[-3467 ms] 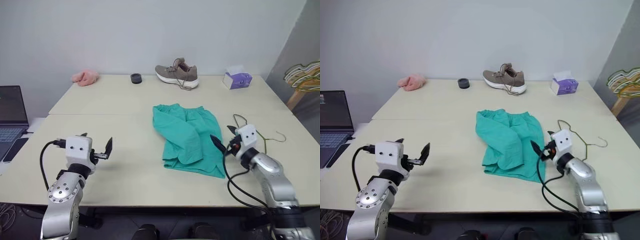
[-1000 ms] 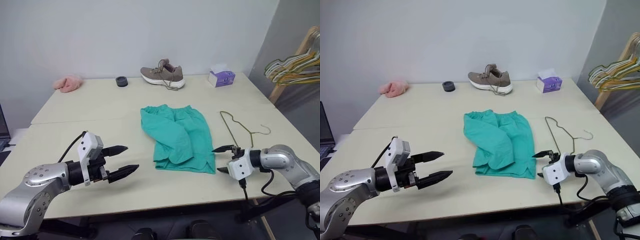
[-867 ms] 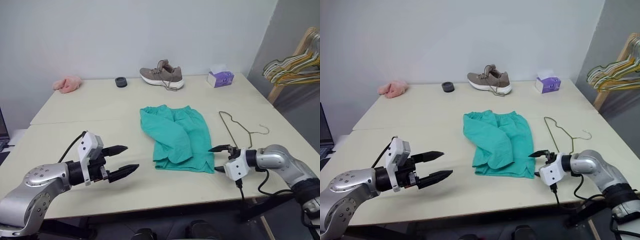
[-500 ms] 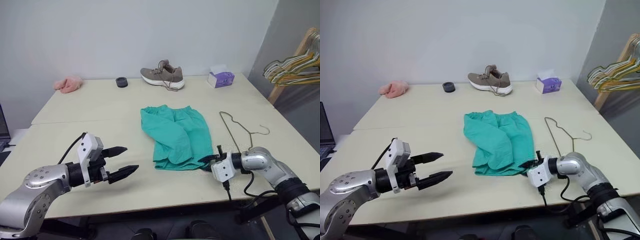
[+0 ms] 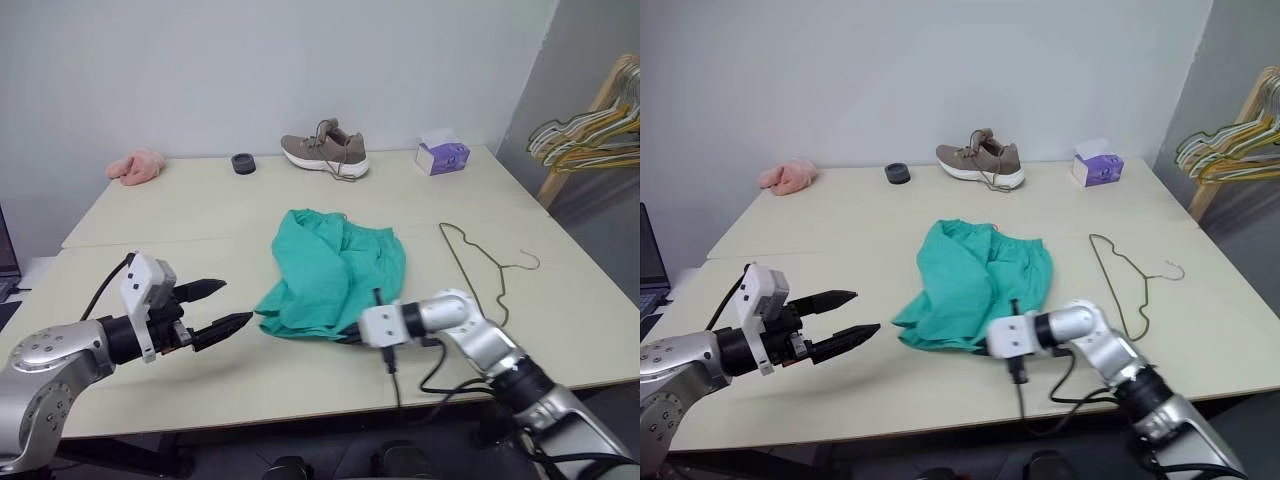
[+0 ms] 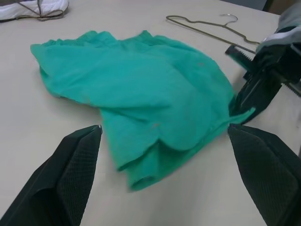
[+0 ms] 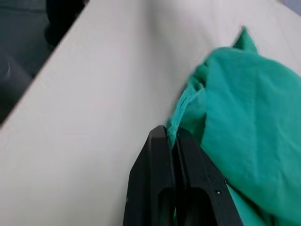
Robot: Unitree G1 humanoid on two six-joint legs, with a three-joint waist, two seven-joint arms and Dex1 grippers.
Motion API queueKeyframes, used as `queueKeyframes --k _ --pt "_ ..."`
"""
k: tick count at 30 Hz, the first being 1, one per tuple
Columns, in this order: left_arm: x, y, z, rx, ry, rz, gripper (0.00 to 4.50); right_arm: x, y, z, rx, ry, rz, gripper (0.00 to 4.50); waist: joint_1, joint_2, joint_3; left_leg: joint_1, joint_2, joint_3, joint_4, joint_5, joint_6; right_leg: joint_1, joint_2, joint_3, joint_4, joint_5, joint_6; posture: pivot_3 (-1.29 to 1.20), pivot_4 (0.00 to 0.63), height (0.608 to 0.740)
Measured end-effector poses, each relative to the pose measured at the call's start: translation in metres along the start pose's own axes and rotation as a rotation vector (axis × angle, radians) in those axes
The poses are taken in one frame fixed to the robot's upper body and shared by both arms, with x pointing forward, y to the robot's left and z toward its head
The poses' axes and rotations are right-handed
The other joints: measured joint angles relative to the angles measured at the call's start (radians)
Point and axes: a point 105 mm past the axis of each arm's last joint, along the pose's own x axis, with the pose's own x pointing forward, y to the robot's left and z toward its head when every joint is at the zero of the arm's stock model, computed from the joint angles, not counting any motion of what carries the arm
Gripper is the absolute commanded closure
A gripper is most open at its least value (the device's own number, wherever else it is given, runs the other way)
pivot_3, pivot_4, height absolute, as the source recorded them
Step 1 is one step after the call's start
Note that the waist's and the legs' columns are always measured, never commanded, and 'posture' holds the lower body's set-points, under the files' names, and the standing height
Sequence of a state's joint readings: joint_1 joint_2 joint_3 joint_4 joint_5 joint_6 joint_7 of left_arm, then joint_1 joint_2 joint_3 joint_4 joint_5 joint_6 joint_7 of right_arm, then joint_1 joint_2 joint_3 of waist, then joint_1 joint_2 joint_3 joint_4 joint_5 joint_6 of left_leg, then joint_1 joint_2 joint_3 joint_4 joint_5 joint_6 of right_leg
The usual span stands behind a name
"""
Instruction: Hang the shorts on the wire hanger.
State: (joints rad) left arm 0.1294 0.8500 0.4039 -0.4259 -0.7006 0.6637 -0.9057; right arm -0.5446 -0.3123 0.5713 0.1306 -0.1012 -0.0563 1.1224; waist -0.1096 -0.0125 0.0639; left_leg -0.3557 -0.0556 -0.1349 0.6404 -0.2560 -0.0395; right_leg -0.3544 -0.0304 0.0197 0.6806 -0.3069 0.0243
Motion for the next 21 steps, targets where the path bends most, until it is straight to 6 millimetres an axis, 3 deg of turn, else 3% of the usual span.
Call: queueKeyframes --k 4,7,9,12,14,20,21 --pt "0.0 0.0 0.0 -0.002 0.006 0.0 0.0 0.035 -0.011 0.018 0.052 -0.01 0.023 4.46 0.008 0.0 0.0 -0.001 -0.001 -0.001 0.0 0.0 -0.001 -0.001 0.0 0.0 0.0 0.002 -0.004 -0.11 0.0 0.74" --pt "0.0 -0.001 0.0 -0.003 0.009 -0.001 0.0 0.042 -0.012 0.015 0.098 0.012 0.046 4.26 0.019 0.001 0.001 -0.002 -0.002 0.0 0.0 -0.001 -0.001 -0.001 -0.001 0.0 -0.001 0.003 -0.005 -0.12 0.0 0.74" --pt "0.0 -0.001 0.0 -0.006 0.011 0.001 0.0 0.041 -0.013 0.014 0.108 0.022 0.054 3.84 0.02 0.001 0.001 -0.002 -0.002 0.0 0.0 -0.001 -0.002 -0.002 -0.001 0.0 -0.001 0.003 -0.005 -0.12 0.0 0.74" --pt "0.001 -0.002 0.0 -0.008 0.009 0.001 0.0 0.031 -0.009 0.009 0.123 0.048 0.093 2.79 0.02 0.001 0.001 -0.003 -0.001 0.0 0.0 -0.001 -0.002 -0.003 -0.001 0.0 -0.001 0.003 -0.005 -0.13 0.0 0.74" --pt "0.001 -0.003 -0.002 -0.012 0.013 -0.012 0.0 0.016 -0.001 0.012 0.114 0.044 0.156 1.96 0.02 0.002 0.001 -0.004 -0.001 0.0 0.0 -0.001 -0.001 -0.003 -0.001 0.0 -0.001 0.003 -0.004 -0.13 0.0 0.74" --pt "0.007 -0.011 -0.008 -0.028 0.033 -0.06 0.0 -0.021 0.009 0.023 0.102 0.001 0.23 0.02 0.015 0.002 0.001 -0.005 0.0 -0.001 0.0 -0.001 -0.002 -0.004 0.0 -0.001 -0.001 0.0 0.0 -0.14 0.0 0.74" --pt "0.009 -0.013 -0.012 -0.036 0.041 -0.074 0.0 -0.026 0.01 0.026 0.104 -0.015 0.234 0.02 0.014 0.002 0.001 -0.005 0.0 -0.001 0.0 -0.001 -0.002 -0.004 0.0 -0.001 -0.001 0.0 0.0 -0.14 0.0 0.74"
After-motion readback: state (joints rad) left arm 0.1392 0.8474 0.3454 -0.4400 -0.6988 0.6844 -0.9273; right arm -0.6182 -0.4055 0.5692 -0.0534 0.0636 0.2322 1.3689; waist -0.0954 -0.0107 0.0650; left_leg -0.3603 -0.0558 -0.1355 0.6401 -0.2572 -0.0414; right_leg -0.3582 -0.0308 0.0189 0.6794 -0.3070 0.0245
